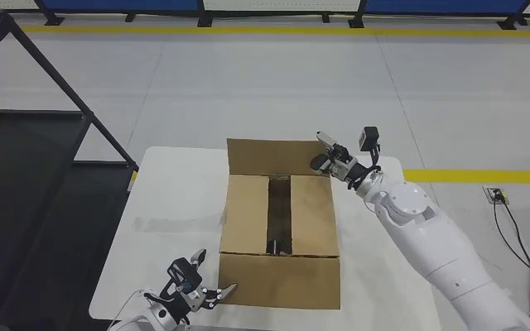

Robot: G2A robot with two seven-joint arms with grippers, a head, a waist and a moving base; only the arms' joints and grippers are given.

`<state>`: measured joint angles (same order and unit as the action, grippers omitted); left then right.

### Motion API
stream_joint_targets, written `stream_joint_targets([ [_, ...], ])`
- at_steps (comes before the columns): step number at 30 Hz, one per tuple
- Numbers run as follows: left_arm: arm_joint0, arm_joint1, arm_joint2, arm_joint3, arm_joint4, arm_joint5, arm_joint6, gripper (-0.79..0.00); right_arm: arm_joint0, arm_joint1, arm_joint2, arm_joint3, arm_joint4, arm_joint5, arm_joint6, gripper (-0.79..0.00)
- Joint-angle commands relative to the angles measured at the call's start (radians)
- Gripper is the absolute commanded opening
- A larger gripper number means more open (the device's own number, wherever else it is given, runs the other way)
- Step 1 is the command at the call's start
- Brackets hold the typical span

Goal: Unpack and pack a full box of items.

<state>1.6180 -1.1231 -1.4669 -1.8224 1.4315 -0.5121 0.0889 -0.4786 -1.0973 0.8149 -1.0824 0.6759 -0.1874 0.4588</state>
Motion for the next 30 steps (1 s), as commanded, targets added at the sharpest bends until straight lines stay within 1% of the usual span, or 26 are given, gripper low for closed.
stream_joint_targets([
  [1, 0.000, 0.000, 0.000, 0.000, 0.000, 0.000, 0.000, 0.000, 0.000, 0.000, 0.000, -0.001, 0.000, 0.000, -0.001, 0.000],
  [8, 0.000, 0.000, 0.000, 0.000, 0.000, 0.000, 0.000, 0.000, 0.000, 0.000, 0.000, -0.001, 0.000, 0.000, -0.001, 0.000],
  [10, 0.000, 0.000, 0.004, 0.000, -0.003, 0.003, -0.005, 0.000, -0.009, -0.004, -0.001, -0.004, -0.006, 0.013, -0.038, 0.000],
  [11, -0.003, 0.000, 0.007, 0.000, -0.004, 0.002, -0.013, 0.000, -0.008, -0.010, -0.003, -0.007, -0.007, 0.035, -0.081, 0.000],
  [13, -0.007, -0.001, 0.010, -0.002, -0.003, 0.011, -0.025, 0.000, -0.001, -0.024, -0.016, -0.019, 0.002, 0.051, -0.103, 0.000],
  [15, -0.008, -0.001, 0.014, -0.002, -0.005, 0.013, -0.029, 0.000, 0.017, -0.039, -0.024, 0.004, 0.005, 0.063, -0.134, 0.000],
  [17, -0.006, -0.001, 0.016, -0.001, 0.001, 0.022, -0.035, 0.000, 0.040, -0.057, -0.044, 0.027, -0.020, 0.085, -0.188, 0.000],
  [20, -0.005, 0.000, 0.018, 0.011, 0.001, 0.027, -0.043, 0.000, 0.073, -0.084, -0.072, 0.064, -0.044, 0.114, -0.230, 0.000],
  [26, -0.011, -0.001, 0.029, 0.038, -0.003, 0.032, -0.042, 0.000, 0.137, -0.130, -0.112, 0.172, -0.074, 0.181, -0.237, 0.000],
  [30, -0.014, 0.000, 0.036, 0.039, -0.002, 0.025, -0.036, 0.000, 0.175, -0.160, -0.138, 0.235, -0.105, 0.244, -0.239, 0.000],
])
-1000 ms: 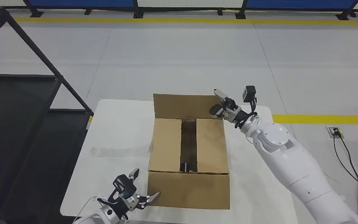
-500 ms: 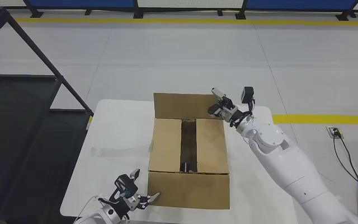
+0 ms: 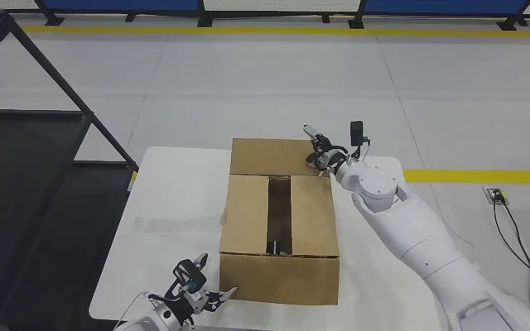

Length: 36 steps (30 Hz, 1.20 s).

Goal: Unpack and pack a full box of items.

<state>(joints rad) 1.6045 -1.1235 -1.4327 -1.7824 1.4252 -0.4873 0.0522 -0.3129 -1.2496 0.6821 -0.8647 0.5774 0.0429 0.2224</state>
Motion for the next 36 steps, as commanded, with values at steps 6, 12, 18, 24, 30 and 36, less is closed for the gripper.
stream_joint_targets([
  [6, -0.005, 0.001, 0.013, 0.001, 0.011, -0.006, 0.003, 0.000, 0.041, -0.045, -0.020, 0.093, -0.022, 0.039, 0.000, 0.000],
  [12, -0.012, 0.002, 0.028, 0.003, 0.019, -0.018, 0.006, 0.000, 0.066, -0.078, -0.034, 0.164, -0.050, 0.093, 0.007, 0.000],
  [18, -0.017, 0.003, 0.039, 0.008, 0.023, -0.030, 0.012, 0.000, 0.082, -0.109, -0.038, 0.215, -0.069, 0.108, 0.004, 0.000],
  [24, -0.016, 0.005, 0.035, 0.012, 0.021, -0.037, 0.020, 0.000, 0.086, -0.128, -0.016, 0.251, -0.066, 0.070, 0.003, 0.000],
  [30, 0.013, 0.009, 0.006, -0.022, 0.009, -0.028, 0.070, 0.000, 0.066, -0.128, 0.037, 0.242, -0.043, -0.063, 0.019, 0.000],
  [36, 0.094, 0.019, -0.093, -0.095, -0.040, -0.027, 0.173, 0.000, 0.014, -0.101, 0.107, 0.157, -0.024, -0.214, 0.207, 0.000],
])
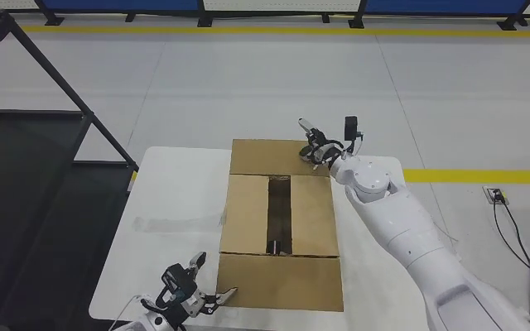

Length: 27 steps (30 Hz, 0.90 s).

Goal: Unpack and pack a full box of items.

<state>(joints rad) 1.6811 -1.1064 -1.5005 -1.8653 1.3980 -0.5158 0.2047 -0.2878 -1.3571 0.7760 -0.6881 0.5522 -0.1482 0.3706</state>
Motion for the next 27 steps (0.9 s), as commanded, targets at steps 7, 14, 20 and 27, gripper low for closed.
stream_joint_targets([
  [7, 0.055, 0.000, -0.123, 0.009, -0.122, 0.110, 0.020, 0.000, -0.066, 0.057, 0.073, -0.141, -0.012, -0.022, 0.507, 0.000],
  [14, 0.019, -0.011, -0.108, 0.063, -0.214, 0.219, -0.047, 0.000, -0.078, 0.074, 0.079, -0.190, -0.037, 0.009, 0.678, 0.000],
  [20, 0.019, -0.011, -0.108, 0.063, -0.214, 0.219, -0.047, 0.000, -0.078, 0.074, 0.079, -0.190, -0.037, 0.009, 0.678, 0.000],
  [27, 0.026, -0.016, -0.115, 0.062, -0.298, 0.191, 0.021, 0.000, -0.093, 0.065, 0.048, -0.229, -0.111, 0.085, 0.610, 0.000],
])
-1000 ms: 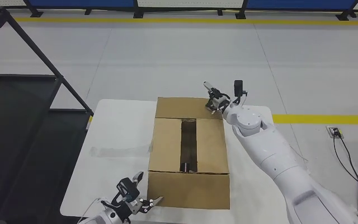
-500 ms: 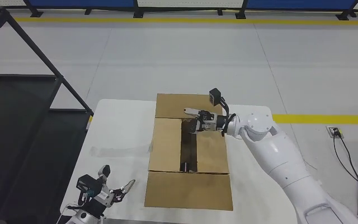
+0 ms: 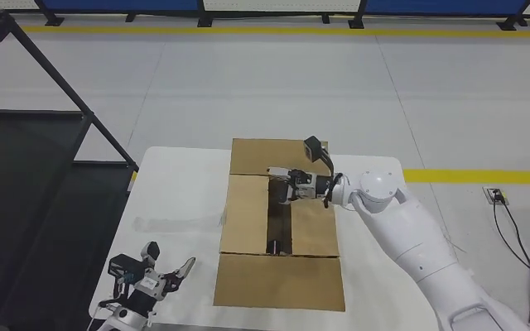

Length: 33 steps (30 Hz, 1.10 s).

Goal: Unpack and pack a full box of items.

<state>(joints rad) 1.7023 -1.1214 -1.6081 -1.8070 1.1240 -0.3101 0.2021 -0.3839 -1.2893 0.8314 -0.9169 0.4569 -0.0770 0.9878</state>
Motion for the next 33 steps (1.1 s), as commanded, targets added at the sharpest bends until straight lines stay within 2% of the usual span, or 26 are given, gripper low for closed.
stream_joint_targets([
  [1, 0.008, -0.001, -0.014, 0.005, -0.040, -0.022, 0.039, 0.000, 0.007, -0.005, -0.016, 0.001, -0.037, 0.023, -0.019, 0.000],
  [7, 0.029, -0.003, -0.038, 0.006, -0.086, -0.059, 0.095, 0.000, 0.026, -0.028, -0.072, 0.022, -0.114, 0.005, -0.019, 0.000],
  [13, 0.042, -0.007, -0.037, -0.007, -0.082, -0.059, 0.117, 0.000, 0.057, -0.067, -0.116, 0.098, -0.132, 0.056, -0.098, 0.000],
  [18, 0.049, -0.009, -0.036, -0.012, -0.069, -0.064, 0.127, 0.000, 0.080, -0.100, -0.143, 0.166, -0.111, 0.042, -0.073, 0.000],
  [26, 0.050, -0.011, -0.031, -0.017, -0.049, -0.066, 0.125, 0.000, 0.105, -0.145, -0.144, 0.275, -0.021, -0.073, 0.014, 0.000],
  [33, 0.059, -0.014, -0.030, -0.032, -0.037, -0.070, 0.125, 0.000, 0.125, -0.164, -0.114, 0.342, 0.051, -0.152, 0.082, 0.000],
])
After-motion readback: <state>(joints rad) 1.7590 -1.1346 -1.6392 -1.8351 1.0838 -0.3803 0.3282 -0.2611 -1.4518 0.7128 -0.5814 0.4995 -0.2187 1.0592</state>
